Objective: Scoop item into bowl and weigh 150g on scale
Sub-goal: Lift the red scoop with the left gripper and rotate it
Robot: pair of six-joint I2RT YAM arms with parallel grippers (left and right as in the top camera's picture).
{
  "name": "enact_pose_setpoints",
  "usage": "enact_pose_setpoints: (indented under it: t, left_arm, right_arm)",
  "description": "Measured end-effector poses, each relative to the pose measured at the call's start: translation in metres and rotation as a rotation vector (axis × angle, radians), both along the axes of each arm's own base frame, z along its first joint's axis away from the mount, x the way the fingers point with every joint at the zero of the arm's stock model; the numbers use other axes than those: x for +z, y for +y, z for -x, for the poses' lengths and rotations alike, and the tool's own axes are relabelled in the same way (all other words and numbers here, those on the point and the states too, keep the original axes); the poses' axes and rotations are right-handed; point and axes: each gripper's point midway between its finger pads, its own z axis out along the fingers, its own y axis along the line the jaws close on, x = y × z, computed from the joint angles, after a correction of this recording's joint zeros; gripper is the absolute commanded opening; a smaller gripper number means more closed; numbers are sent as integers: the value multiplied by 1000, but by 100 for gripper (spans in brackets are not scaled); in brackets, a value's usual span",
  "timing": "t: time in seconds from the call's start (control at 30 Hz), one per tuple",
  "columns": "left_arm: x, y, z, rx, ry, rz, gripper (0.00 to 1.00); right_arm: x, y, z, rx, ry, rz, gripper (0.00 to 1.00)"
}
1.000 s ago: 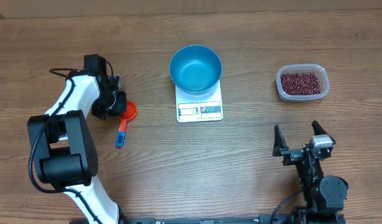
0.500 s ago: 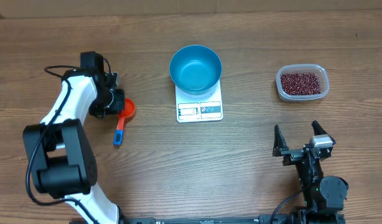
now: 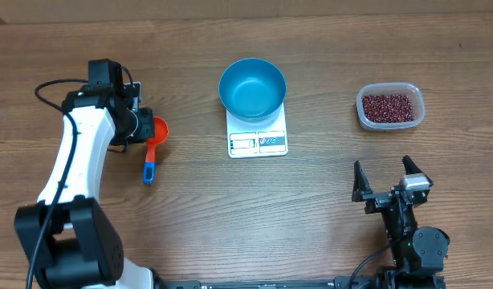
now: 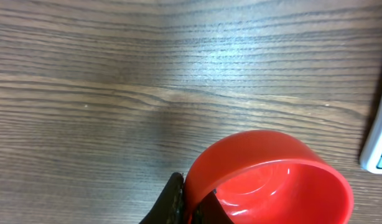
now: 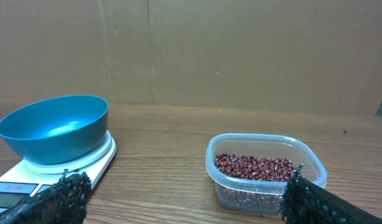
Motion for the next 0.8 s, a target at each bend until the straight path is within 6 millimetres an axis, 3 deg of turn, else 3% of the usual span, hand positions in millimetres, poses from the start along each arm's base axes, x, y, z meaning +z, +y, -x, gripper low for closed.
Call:
enact_pose_setpoints:
  t: [0.3, 0.8]
  left_arm:
    - [35, -1, 6, 94, -78, 18, 4]
    - [54, -9, 17, 140, -100, 76, 4]
  right_arm:
    - [0, 0, 0, 0, 0, 0, 100]
    - [0, 0, 0, 0, 0, 0, 100]
